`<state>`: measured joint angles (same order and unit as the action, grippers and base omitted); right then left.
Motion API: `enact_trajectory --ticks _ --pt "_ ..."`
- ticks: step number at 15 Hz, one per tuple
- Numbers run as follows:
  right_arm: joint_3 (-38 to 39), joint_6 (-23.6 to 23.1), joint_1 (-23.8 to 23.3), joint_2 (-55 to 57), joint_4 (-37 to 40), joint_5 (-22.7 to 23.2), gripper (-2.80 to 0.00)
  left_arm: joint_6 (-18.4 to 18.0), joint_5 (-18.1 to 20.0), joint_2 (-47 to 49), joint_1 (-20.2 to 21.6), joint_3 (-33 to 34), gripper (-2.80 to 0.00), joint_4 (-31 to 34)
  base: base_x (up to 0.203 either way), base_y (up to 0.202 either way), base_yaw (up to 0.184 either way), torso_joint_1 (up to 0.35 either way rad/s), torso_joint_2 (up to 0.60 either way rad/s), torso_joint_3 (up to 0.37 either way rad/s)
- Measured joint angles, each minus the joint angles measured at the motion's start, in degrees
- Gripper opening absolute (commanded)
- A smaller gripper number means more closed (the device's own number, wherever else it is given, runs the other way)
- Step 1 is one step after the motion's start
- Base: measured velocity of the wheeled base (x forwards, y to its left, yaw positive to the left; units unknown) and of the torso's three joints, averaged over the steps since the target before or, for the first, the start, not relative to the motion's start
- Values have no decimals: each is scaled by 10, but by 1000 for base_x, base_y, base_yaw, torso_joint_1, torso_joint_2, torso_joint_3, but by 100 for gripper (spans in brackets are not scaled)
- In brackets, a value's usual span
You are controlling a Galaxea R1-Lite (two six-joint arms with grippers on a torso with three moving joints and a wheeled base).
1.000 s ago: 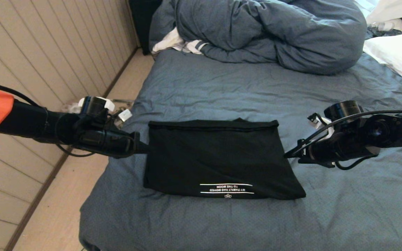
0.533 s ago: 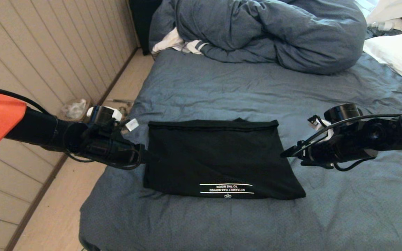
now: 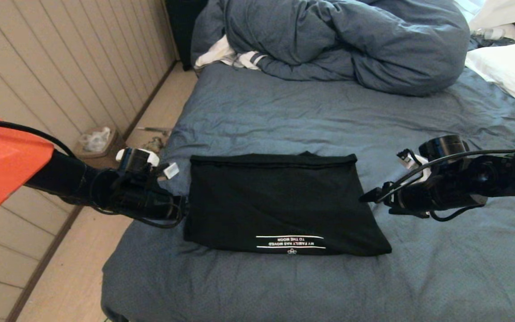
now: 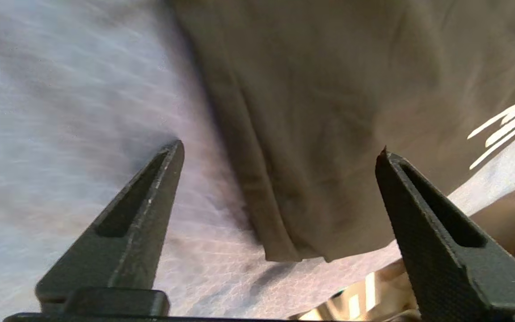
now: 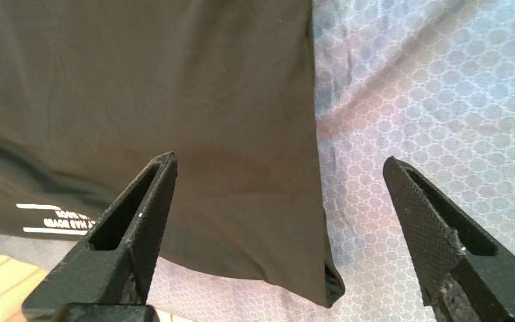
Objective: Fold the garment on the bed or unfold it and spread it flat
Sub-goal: Fold the black T-shirt
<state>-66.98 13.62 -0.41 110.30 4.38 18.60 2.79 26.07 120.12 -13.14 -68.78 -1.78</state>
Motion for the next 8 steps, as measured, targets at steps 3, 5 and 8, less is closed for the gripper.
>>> enact_trajectory --ticks 3,5,8 --pt "2 -2 -2 0 -1 1 0 -16 -20 5 -5 20 0 -33 0 0 0 0 0 0" --pt "6 -3 -2 0 -1 1 0 -16 -21 8 -12 25 0 -35 0 0 0 0 0 0" --pt "9 -5 -1 0 -2 1 0 -19 -24 14 -27 35 0 -37 0 0 0 0 0 0"
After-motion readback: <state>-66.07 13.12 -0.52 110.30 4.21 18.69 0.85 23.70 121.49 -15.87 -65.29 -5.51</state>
